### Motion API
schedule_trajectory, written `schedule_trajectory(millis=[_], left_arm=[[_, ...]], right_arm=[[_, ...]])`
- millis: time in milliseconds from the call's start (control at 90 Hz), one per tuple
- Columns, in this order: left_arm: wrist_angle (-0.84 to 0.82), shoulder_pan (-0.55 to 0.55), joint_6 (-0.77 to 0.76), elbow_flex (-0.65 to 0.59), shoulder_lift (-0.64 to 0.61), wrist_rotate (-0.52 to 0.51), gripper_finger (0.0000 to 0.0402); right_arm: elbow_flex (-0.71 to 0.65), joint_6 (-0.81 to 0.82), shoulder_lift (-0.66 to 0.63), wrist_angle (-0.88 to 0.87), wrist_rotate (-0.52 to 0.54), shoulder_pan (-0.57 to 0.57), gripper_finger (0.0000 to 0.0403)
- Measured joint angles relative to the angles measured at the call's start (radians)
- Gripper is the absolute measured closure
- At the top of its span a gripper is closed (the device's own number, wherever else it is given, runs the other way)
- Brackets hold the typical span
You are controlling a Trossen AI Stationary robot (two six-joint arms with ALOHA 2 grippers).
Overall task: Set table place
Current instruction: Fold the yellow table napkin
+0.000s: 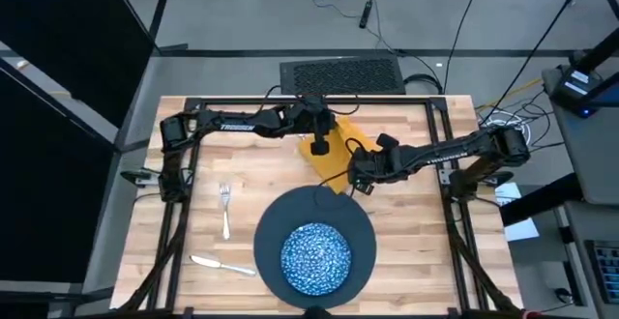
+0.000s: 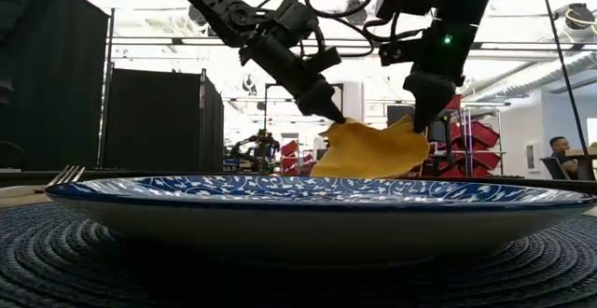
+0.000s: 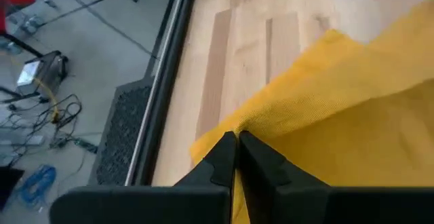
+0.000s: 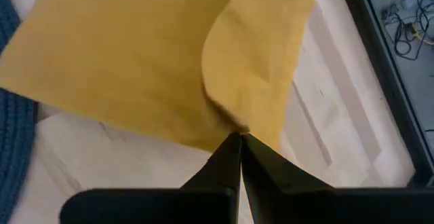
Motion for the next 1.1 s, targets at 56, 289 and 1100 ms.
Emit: schedule_trajectory(millis=[56, 289, 1100], left_arm=[[-0.004, 0.005, 0.000, 0.000, 0.000, -0.002, 0.0401], [0.019, 0.025, -0.027, 0.000, 0.000, -0.006, 0.0345], [-0.403, -0.086, -0.418, -0.002, -0.019, 0.201, 0.0249]], right_arm=[[0.000, 0.000, 0.000, -0.010, 0.001, -0.007, 0.0393], [0.000, 0.062, 0.000, -0.047, 0.027, -0.018, 0.0349], [-0.132, -0.235, 0.000, 0.285, -0.325, 0.038, 0.0331]])
